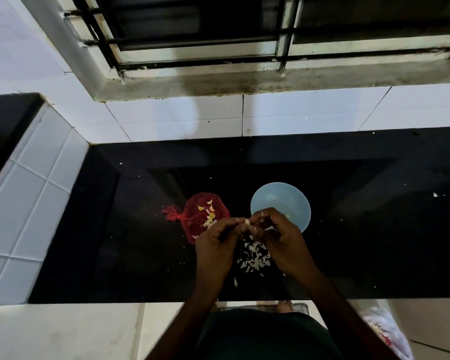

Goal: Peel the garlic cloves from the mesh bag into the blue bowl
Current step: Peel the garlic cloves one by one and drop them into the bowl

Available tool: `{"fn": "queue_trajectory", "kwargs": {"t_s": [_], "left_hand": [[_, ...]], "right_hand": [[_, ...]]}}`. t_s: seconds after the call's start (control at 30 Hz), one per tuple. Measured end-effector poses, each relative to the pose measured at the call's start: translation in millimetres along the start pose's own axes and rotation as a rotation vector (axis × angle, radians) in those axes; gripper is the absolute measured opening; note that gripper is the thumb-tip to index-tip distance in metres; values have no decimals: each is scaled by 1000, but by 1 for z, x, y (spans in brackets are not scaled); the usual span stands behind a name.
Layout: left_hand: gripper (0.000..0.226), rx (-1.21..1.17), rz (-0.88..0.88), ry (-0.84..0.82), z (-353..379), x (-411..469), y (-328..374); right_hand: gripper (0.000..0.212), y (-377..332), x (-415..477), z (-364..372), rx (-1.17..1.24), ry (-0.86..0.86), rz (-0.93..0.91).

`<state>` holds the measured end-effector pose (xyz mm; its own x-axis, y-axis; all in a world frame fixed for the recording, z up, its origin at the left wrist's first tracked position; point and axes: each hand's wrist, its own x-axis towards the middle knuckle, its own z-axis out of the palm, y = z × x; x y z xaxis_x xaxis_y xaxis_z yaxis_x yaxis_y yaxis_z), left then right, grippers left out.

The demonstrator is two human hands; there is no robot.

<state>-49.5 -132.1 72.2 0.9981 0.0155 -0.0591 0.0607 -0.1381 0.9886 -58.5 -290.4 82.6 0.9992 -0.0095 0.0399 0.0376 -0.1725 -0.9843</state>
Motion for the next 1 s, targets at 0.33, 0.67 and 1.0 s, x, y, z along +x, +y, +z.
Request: {"fn": "queue_trajectory", "kwargs": {"t_s": [0.33,0.67,1.0], "left_hand": [[31,-399,-177,-88,7,-5,10],[24,-458,-232,-66,11,-3,10],[24,-517,-245,-111,8,-4,13]], "right_hand": [[14,-2,4,0,14,65,-70],[11,0,8,1,-66,164,-63],[17,-1,2,-1,-57,99,-49]]}}
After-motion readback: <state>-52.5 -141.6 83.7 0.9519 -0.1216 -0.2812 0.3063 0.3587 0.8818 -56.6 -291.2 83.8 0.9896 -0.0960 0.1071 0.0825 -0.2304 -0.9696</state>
